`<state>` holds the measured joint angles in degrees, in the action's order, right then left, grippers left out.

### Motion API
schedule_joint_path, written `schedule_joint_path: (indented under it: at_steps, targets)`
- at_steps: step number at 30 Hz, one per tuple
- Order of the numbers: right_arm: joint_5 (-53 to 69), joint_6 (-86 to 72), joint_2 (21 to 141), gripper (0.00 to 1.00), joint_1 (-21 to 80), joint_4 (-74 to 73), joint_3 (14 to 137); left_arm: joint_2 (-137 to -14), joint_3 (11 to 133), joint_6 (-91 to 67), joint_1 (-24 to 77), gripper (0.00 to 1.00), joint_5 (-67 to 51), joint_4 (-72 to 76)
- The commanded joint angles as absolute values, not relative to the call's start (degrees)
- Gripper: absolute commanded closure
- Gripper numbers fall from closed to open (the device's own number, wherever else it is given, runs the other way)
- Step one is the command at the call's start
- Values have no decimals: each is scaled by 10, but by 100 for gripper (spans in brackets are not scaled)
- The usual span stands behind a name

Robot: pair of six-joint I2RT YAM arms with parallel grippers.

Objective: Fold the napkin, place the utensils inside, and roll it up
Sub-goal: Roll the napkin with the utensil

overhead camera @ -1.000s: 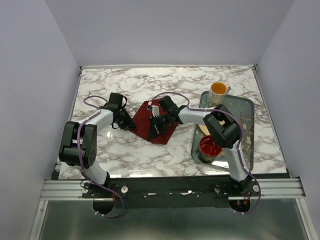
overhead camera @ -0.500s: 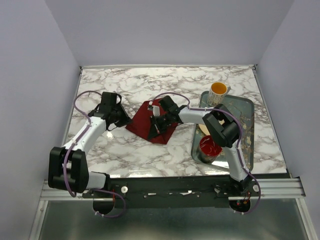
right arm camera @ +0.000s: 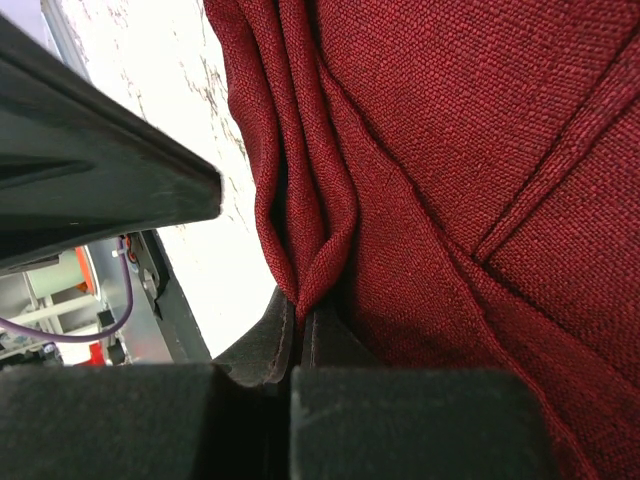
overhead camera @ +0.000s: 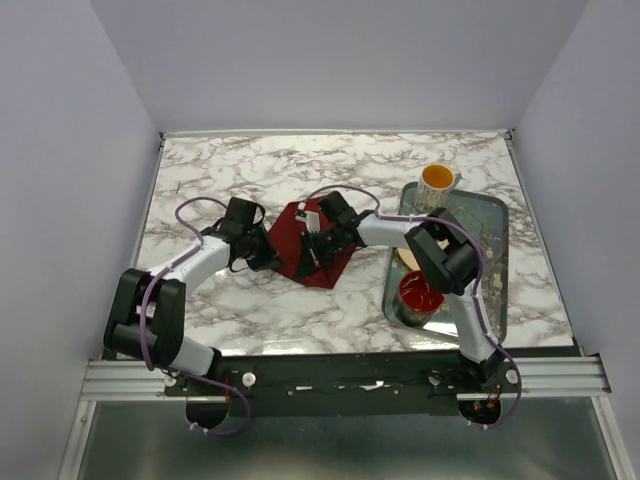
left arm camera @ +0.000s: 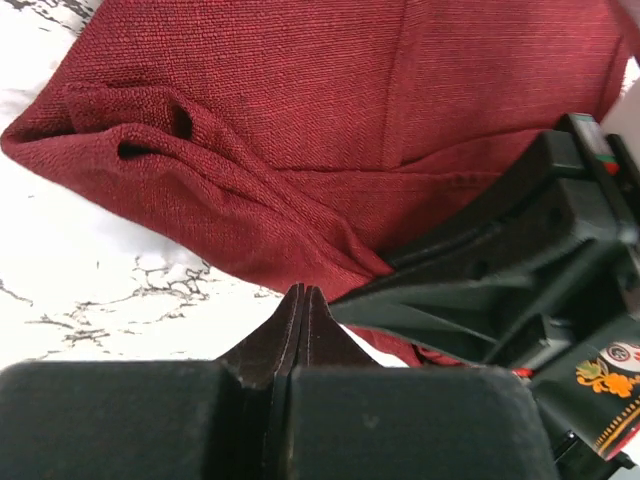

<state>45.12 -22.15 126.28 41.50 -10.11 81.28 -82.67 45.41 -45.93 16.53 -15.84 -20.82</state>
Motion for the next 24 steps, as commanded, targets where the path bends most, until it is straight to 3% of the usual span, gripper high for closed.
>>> schedule_joint_path:
  at_steps: [1,24]
  targets:
    - [409,-204,1294,99,411,-129,807,-851,461,-458,168,100,-158,-186]
    - [413,-192,1290,99,411,-133,810,-963,490,-464,163,100,-119,-170]
